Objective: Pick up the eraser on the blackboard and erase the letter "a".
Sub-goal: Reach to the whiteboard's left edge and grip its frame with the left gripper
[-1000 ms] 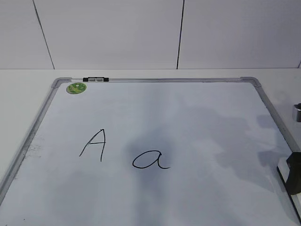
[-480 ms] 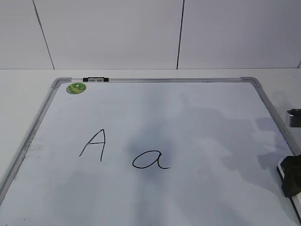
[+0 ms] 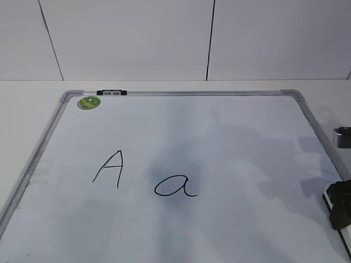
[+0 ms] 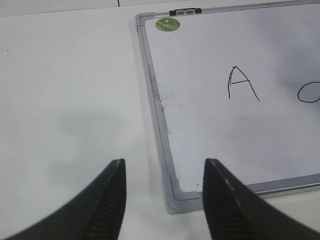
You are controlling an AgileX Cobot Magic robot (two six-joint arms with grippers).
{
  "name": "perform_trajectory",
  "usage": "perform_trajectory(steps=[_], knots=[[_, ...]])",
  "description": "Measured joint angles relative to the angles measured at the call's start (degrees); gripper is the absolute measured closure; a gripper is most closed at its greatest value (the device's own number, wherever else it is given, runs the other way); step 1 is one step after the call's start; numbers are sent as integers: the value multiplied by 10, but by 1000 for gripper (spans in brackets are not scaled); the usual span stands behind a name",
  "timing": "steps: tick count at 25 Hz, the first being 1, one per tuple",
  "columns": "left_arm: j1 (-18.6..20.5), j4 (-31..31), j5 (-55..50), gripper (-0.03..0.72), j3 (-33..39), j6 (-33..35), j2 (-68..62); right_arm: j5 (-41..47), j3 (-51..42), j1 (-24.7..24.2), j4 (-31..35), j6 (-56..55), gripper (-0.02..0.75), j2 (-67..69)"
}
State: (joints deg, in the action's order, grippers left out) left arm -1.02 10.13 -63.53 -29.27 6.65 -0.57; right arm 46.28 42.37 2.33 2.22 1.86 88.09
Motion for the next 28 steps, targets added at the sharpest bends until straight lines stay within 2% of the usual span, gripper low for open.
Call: perform_trajectory(steps=[16, 28], knots=[[0, 0, 0, 317, 0, 0, 0, 3, 1, 0, 0, 0, 174, -4], [0, 0, 0, 317, 0, 0, 0, -4, 1, 0, 5, 0, 174, -82]])
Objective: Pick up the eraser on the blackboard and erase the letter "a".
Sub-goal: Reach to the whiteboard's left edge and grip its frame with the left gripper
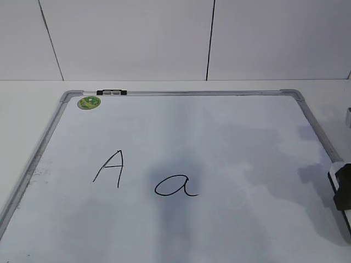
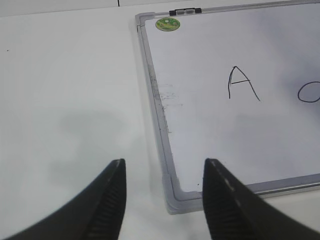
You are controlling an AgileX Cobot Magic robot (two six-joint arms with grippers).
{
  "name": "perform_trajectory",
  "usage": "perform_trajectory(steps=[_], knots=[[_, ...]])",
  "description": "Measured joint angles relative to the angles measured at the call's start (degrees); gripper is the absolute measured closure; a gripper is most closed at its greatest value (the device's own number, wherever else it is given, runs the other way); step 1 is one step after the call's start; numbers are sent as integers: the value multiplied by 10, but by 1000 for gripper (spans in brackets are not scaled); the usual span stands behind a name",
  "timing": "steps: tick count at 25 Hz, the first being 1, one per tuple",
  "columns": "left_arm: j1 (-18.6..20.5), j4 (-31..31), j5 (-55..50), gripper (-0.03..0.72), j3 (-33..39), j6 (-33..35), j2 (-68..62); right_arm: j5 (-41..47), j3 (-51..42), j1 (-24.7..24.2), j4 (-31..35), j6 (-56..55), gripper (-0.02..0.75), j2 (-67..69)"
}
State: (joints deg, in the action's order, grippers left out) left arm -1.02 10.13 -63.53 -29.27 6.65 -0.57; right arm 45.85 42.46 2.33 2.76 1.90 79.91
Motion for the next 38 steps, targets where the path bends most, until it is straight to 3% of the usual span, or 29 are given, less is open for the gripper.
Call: perform_trajectory(steps=[15, 29, 38], knots=[[0, 0, 0, 317, 0, 0, 0, 102, -1, 0, 33, 1, 174, -98], [0, 13, 6, 317, 0, 0, 0, 119, -1, 0, 37, 4, 174, -105], [0, 56, 81, 317, -5, 0, -13, 120, -1, 0, 38, 6, 174, -105]])
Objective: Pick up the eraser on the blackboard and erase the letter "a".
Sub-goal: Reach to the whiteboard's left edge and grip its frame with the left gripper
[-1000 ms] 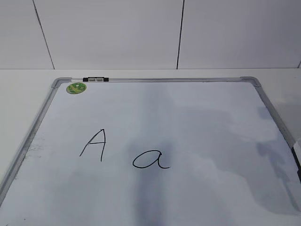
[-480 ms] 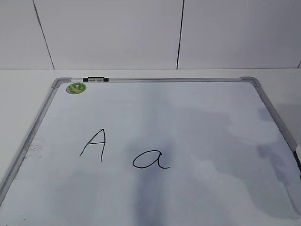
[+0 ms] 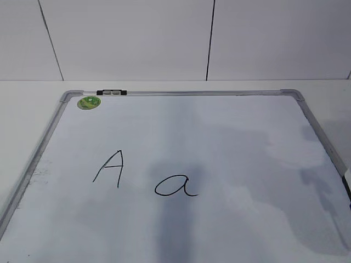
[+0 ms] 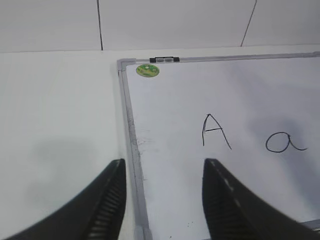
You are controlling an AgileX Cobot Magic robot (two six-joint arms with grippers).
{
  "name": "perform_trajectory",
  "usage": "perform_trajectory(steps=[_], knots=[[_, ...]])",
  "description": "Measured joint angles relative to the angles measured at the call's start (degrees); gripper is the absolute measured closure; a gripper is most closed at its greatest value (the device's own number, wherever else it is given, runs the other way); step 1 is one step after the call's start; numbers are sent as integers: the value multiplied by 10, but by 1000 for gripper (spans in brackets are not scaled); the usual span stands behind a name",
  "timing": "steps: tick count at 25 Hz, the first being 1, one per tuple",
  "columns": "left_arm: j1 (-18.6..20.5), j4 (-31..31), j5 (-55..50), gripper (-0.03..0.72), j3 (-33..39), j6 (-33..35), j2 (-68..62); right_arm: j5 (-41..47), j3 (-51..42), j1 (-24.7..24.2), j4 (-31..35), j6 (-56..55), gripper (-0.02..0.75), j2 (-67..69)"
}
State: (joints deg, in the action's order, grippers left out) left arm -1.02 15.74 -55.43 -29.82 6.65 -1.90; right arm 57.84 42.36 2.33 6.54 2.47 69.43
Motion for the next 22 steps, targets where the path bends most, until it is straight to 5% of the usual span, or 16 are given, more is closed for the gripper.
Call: perform_trajectory(steps=[8, 22], knots=[[0, 15, 56, 317, -4, 0, -171, 1, 0, 0, 0, 0, 174, 0], [0, 12, 90, 317, -127, 12, -564, 1, 0, 0, 0, 1, 174, 0]])
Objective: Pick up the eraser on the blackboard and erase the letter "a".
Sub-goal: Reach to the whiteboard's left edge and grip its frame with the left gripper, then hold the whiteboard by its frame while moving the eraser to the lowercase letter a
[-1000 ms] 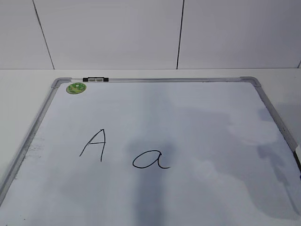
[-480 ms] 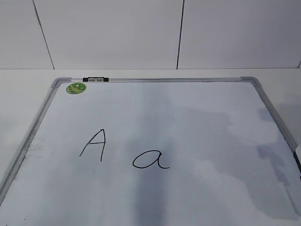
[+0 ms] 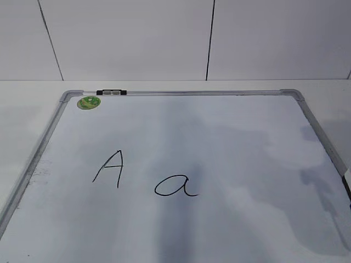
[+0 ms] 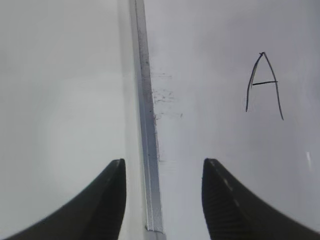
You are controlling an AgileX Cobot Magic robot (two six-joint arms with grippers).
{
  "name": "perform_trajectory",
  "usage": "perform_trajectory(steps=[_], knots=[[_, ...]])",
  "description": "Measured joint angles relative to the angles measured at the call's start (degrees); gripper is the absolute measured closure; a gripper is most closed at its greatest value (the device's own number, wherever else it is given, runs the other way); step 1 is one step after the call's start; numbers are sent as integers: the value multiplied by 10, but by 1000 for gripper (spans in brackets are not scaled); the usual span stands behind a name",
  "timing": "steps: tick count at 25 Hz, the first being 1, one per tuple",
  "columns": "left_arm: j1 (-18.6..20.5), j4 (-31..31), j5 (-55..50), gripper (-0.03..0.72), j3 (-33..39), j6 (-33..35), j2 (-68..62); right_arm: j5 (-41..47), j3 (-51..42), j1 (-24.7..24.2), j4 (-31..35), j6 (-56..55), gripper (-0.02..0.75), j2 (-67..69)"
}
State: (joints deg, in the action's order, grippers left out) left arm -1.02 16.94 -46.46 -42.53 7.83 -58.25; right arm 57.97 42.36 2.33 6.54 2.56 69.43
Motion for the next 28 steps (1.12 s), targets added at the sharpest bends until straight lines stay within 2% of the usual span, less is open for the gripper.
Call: perform_trajectory(steps=[17, 21, 22, 28], knots=[[0, 5, -5, 317, -157, 59, -331, 0, 0, 0, 0, 0, 174, 0], [0, 8, -9, 317, -188, 64, -383, 0, 0, 0, 0, 0, 174, 0], [0, 8, -10, 296, -196, 65, -393, 0, 0, 0, 0, 0, 174, 0], [0, 8, -11, 314, -219, 70, -441, 0, 0, 0, 0, 0, 174, 0]])
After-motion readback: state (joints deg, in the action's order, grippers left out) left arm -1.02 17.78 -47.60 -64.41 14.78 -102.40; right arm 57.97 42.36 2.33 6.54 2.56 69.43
